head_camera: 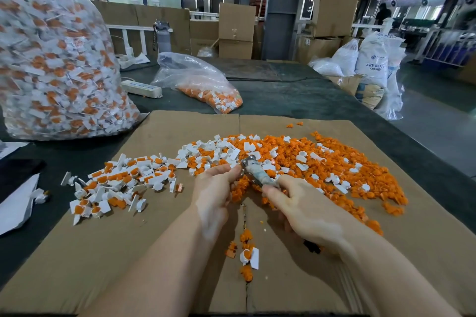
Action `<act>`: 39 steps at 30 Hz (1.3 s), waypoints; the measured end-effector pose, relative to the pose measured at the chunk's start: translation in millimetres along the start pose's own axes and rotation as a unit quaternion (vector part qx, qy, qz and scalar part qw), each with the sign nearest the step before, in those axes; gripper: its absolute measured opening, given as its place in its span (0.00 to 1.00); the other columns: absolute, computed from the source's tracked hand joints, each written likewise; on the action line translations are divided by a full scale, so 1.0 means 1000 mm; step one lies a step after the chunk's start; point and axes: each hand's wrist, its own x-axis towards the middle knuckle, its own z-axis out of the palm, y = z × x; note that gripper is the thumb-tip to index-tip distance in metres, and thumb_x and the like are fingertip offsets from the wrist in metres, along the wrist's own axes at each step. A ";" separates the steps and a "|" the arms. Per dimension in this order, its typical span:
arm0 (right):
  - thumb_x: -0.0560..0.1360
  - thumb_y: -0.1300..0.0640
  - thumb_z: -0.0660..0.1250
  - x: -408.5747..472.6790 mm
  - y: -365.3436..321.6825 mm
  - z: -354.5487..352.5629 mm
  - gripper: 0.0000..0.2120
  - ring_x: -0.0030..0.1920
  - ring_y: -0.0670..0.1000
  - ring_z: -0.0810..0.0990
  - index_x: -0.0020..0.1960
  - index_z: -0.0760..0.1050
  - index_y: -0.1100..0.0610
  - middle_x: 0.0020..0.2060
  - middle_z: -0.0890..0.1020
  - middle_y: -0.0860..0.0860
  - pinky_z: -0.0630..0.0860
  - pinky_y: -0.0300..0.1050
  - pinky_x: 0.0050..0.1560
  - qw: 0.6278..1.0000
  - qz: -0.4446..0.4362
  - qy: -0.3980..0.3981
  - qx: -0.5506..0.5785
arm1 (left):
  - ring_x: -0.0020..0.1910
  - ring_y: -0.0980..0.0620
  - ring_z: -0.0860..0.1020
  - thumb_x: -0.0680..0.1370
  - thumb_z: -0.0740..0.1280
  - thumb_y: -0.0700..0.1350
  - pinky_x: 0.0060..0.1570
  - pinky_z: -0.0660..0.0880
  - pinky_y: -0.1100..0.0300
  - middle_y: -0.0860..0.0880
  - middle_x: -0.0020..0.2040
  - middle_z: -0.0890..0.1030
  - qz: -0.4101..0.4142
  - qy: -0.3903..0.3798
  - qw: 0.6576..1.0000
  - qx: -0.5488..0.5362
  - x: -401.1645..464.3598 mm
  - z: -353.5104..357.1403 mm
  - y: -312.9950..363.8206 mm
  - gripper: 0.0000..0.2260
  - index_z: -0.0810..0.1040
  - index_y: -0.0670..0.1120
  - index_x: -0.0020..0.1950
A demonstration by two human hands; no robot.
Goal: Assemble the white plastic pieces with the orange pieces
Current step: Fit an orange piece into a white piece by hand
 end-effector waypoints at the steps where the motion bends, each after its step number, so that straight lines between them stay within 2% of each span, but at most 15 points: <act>1: 0.80 0.44 0.53 0.000 0.001 0.001 0.15 0.36 0.50 0.73 0.42 0.66 0.52 0.38 0.74 0.51 0.69 0.44 0.37 1.000 0.000 0.009 -0.004 | 0.24 0.60 0.70 0.75 0.69 0.39 0.21 0.65 0.70 0.50 0.30 0.77 0.000 0.001 1.000 0.006 0.000 0.000 -0.001 0.06 0.78 0.41 0.51; 5: 0.78 0.40 0.55 0.000 0.010 0.008 0.14 0.37 0.46 0.73 0.40 0.66 0.49 0.39 0.74 0.47 0.64 0.39 0.35 0.998 -0.006 0.051 -0.020 | 0.29 0.58 0.70 0.76 0.67 0.39 0.22 0.68 0.69 0.47 0.35 0.76 0.010 -0.019 1.000 -0.002 0.000 -0.001 -0.006 0.05 0.78 0.41 0.51; 8: 0.75 0.38 0.58 0.001 0.023 0.008 0.13 0.40 0.40 0.70 0.46 0.69 0.47 0.40 0.71 0.40 0.61 0.34 0.34 0.995 -0.002 0.098 -0.020 | 0.29 0.56 0.73 0.76 0.67 0.40 0.24 0.70 0.68 0.45 0.36 0.77 0.041 -0.028 0.999 0.017 0.000 -0.008 -0.009 0.04 0.78 0.41 0.50; 10: 0.75 0.39 0.59 0.005 0.035 0.005 0.13 0.39 0.40 0.70 0.50 0.70 0.48 0.41 0.72 0.42 0.61 0.32 0.33 0.986 0.016 0.153 -0.061 | 0.30 0.56 0.75 0.77 0.67 0.40 0.27 0.73 0.67 0.45 0.36 0.78 0.087 -0.024 0.994 0.064 0.001 -0.014 -0.013 0.06 0.78 0.42 0.53; 12: 0.76 0.39 0.58 0.010 0.049 -0.001 0.17 0.42 0.45 0.72 0.53 0.72 0.51 0.43 0.73 0.46 0.65 0.35 0.34 0.966 0.059 0.208 -0.142 | 0.31 0.59 0.77 0.77 0.66 0.40 0.31 0.75 0.69 0.47 0.35 0.79 0.150 -0.021 0.979 0.137 -0.001 -0.016 -0.018 0.06 0.80 0.44 0.53; 14: 0.76 0.38 0.57 0.014 0.063 -0.007 0.21 0.47 0.49 0.74 0.56 0.72 0.53 0.45 0.73 0.49 0.70 0.40 0.41 0.939 0.100 0.228 -0.239 | 0.37 0.59 0.78 0.78 0.65 0.40 0.41 0.75 0.69 0.49 0.38 0.80 0.200 -0.018 0.957 0.211 -0.003 -0.015 -0.023 0.07 0.80 0.44 0.54; 16: 0.75 0.36 0.55 0.016 0.074 -0.010 0.24 0.54 0.51 0.75 0.60 0.71 0.52 0.52 0.75 0.51 0.72 0.45 0.50 0.916 0.138 0.214 -0.310 | 0.41 0.56 0.77 0.79 0.63 0.41 0.49 0.75 0.64 0.51 0.40 0.80 0.221 -0.019 0.940 0.259 -0.002 -0.015 -0.025 0.10 0.80 0.44 0.59; 18: 0.75 0.34 0.52 0.015 0.077 -0.011 0.27 0.61 0.53 0.72 0.64 0.70 0.50 0.59 0.75 0.52 0.68 0.50 0.61 0.890 0.167 0.210 -0.369 | 0.40 0.57 0.76 0.80 0.62 0.41 0.45 0.73 0.67 0.52 0.38 0.80 0.227 -0.025 0.932 0.281 -0.002 -0.016 -0.025 0.11 0.79 0.45 0.60; 20: 0.75 0.34 0.53 0.015 0.071 -0.008 0.26 0.65 0.53 0.69 0.66 0.70 0.48 0.63 0.73 0.51 0.62 0.54 0.66 0.874 0.136 0.240 -0.401 | 0.39 0.59 0.76 0.80 0.62 0.41 0.41 0.70 0.72 0.53 0.38 0.79 0.237 -0.032 0.922 0.306 -0.001 -0.017 -0.025 0.11 0.79 0.46 0.60; 22: 0.76 0.41 0.59 0.018 0.060 0.003 0.22 0.64 0.52 0.70 0.66 0.71 0.50 0.62 0.75 0.51 0.62 0.51 0.66 0.907 0.019 0.258 -0.334 | 0.38 0.60 0.76 0.80 0.62 0.42 0.39 0.70 0.74 0.54 0.38 0.79 0.243 -0.039 0.916 0.318 -0.001 -0.017 -0.024 0.10 0.80 0.48 0.58; 24: 0.76 0.54 0.64 0.021 0.042 0.021 0.16 0.59 0.49 0.74 0.63 0.74 0.52 0.58 0.78 0.51 0.66 0.42 0.63 0.938 -0.121 0.240 -0.220 | 0.35 0.61 0.77 0.79 0.63 0.42 0.36 0.71 0.74 0.53 0.36 0.80 0.237 -0.049 0.921 0.307 -0.001 -0.018 -0.024 0.09 0.80 0.48 0.56; 27: 0.73 0.64 0.69 0.023 0.023 0.043 0.12 0.50 0.51 0.79 0.55 0.81 0.57 0.47 0.82 0.52 0.74 0.41 0.54 0.940 -0.220 0.228 -0.128 | 0.35 0.63 0.77 0.79 0.63 0.40 0.37 0.72 0.72 0.52 0.37 0.81 0.223 -0.071 0.931 0.279 -0.004 -0.022 -0.022 0.09 0.81 0.48 0.53; 30: 0.72 0.64 0.70 0.024 0.020 0.052 0.05 0.44 0.51 0.79 0.46 0.82 0.60 0.41 0.82 0.52 0.78 0.45 0.46 0.943 -0.217 0.243 -0.068 | 0.46 0.59 0.79 0.76 0.66 0.39 0.48 0.75 0.65 0.52 0.46 0.82 0.214 -0.104 0.932 0.274 -0.006 -0.027 -0.023 0.10 0.81 0.50 0.54; 35: 0.71 0.65 0.70 0.022 0.023 0.058 0.03 0.43 0.48 0.79 0.45 0.82 0.61 0.40 0.82 0.51 0.76 0.38 0.46 0.937 -0.218 0.271 -0.033 | 0.40 0.61 0.77 0.72 0.72 0.39 0.40 0.72 0.74 0.55 0.46 0.80 0.278 -0.122 0.890 0.340 -0.009 -0.026 -0.028 0.14 0.78 0.53 0.55; 39: 0.72 0.67 0.69 0.018 0.029 0.056 0.06 0.45 0.48 0.79 0.48 0.81 0.61 0.42 0.82 0.51 0.77 0.39 0.48 0.934 -0.200 0.295 -0.009 | 0.43 0.58 0.79 0.72 0.72 0.40 0.45 0.75 0.69 0.54 0.47 0.81 0.284 -0.109 0.888 0.346 -0.008 -0.026 -0.029 0.14 0.79 0.52 0.55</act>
